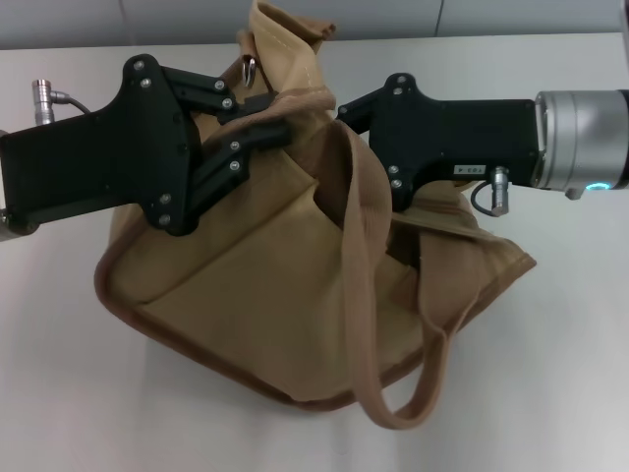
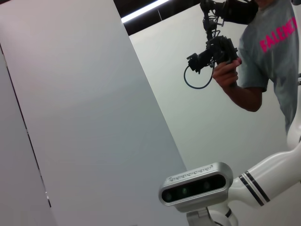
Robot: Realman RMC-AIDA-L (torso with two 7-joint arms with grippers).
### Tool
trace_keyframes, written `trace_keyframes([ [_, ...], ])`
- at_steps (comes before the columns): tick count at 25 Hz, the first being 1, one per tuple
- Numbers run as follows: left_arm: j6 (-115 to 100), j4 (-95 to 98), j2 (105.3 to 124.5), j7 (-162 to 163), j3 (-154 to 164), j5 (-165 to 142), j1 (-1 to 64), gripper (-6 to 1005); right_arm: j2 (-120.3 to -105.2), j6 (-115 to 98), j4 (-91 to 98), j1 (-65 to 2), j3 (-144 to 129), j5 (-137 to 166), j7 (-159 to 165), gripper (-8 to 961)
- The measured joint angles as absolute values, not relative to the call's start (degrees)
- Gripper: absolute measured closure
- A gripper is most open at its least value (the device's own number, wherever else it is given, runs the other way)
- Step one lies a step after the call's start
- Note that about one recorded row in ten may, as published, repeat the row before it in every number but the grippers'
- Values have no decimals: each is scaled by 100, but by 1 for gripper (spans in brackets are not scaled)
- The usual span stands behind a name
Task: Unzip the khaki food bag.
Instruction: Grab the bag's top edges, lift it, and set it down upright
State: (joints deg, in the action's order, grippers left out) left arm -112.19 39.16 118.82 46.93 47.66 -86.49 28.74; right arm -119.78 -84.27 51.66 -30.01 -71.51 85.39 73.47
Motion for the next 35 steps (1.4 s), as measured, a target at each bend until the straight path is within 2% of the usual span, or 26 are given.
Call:
trace_keyframes([
  [2,-11224,3923,11880,4693,4773,-8603,2847,907,-11979,-8441,5254,-2913,-7136,8498,7384,950],
  [14,-11173,3892,11874,4693,4734,-8474,2813,914,-11938,-9016,5604,-2679,-6930,9391,8239,952],
  [28,-11083,3875,11875,4679,4754,-8319,2852,923,-11940,-10403,5937,-2306,-5436,9570,8425,954],
  [35,-11084,3875,11874,4677,4772,-8318,2857,927,-11952,-10168,5794,-2388,-5437,9312,8430,899],
])
